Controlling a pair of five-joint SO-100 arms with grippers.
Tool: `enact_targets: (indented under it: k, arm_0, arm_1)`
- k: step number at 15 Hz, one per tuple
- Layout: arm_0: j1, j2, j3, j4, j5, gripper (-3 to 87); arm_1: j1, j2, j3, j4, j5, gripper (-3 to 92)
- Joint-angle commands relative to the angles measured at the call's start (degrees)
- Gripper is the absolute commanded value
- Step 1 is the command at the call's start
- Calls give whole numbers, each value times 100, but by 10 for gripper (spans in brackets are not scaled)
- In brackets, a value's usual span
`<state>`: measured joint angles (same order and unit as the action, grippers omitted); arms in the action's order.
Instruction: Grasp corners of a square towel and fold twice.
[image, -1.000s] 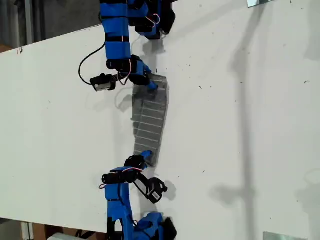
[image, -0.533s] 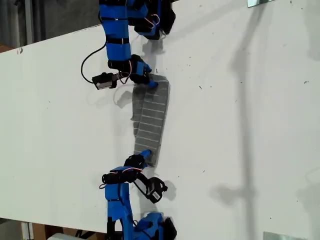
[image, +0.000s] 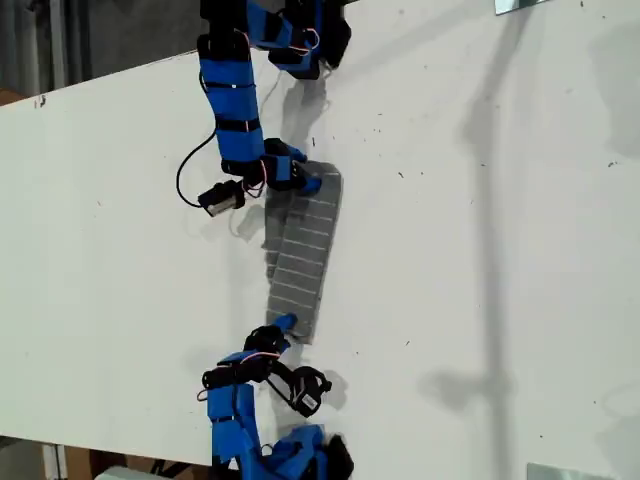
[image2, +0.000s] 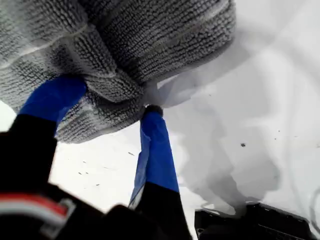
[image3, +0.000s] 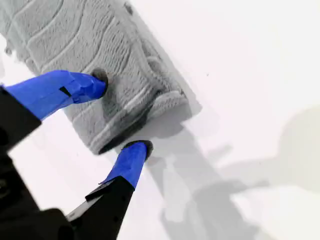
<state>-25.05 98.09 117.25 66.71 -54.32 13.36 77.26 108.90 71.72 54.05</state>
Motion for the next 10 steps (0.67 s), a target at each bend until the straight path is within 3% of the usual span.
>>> enact_targets:
  k: [1, 2, 5, 8, 10]
  arm_0:
    - [-563, 1450, 1327, -562, 44, 226]
    - [-642, 1696, 1670, -694, 18, 227]
    - [-958, 1758, 2364, -1195, 26, 224]
    - [-1143, 2074, 2602, -1213, 88, 221]
    - [-1187, 2074, 2663, -1257, 79, 221]
  arm_1:
    - [105, -316, -378, -18, -97, 144]
    - [185, -343, -387, -18, -97, 0]
    - [422, -44, 220, -26, 510, 0]
    - [624, 1301, 1397, -53, 1397, -1]
    - [229, 2953, 2285, -70, 2013, -1]
